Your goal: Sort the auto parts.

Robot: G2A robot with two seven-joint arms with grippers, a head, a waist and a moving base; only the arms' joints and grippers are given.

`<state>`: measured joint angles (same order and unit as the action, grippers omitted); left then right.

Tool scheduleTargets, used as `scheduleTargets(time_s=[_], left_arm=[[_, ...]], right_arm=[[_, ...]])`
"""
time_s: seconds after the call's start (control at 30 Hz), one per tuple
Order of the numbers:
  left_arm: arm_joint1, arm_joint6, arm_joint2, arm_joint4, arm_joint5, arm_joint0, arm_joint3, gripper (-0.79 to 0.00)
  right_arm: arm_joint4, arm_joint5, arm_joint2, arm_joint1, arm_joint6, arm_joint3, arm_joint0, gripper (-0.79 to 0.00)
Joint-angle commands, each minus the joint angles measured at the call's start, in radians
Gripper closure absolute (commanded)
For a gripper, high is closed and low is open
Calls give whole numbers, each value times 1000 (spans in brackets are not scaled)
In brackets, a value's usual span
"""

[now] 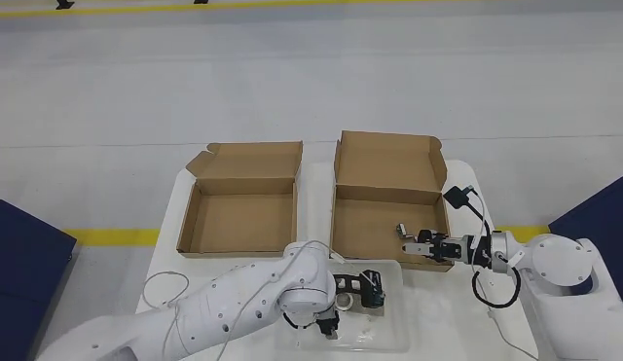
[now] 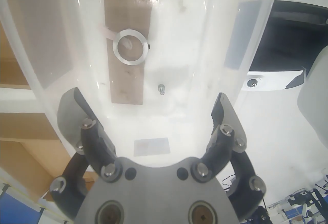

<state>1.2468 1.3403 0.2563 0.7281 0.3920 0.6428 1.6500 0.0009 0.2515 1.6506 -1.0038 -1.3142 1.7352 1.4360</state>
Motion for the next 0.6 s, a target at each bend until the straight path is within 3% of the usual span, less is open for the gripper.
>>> scheduleTargets(time_s=[0.0, 0.27, 0.33, 0.37, 0.4, 0.57], left_arm=[[0, -7, 0, 0, -2, 4, -2, -785], [12, -110, 6, 7, 36, 31, -68, -779], [19, -119, 3, 13, 40, 31, -89, -619], [23, -122, 2, 15, 39, 31, -99, -576], [27, -127, 2, 14, 38, 31, -108, -610], [44, -149, 0, 38, 24, 32, -141, -462]], right_arm=[[0, 0, 0, 0, 0, 0, 0, -785], [0, 0, 0, 0, 0, 0, 0, -785], [0, 0, 0, 0, 0, 0, 0, -785], [0, 0, 0, 0, 0, 0, 0, -785], [0, 0, 0, 0, 0, 0, 0, -785], [0, 0, 0, 0, 0, 0, 0, -785]])
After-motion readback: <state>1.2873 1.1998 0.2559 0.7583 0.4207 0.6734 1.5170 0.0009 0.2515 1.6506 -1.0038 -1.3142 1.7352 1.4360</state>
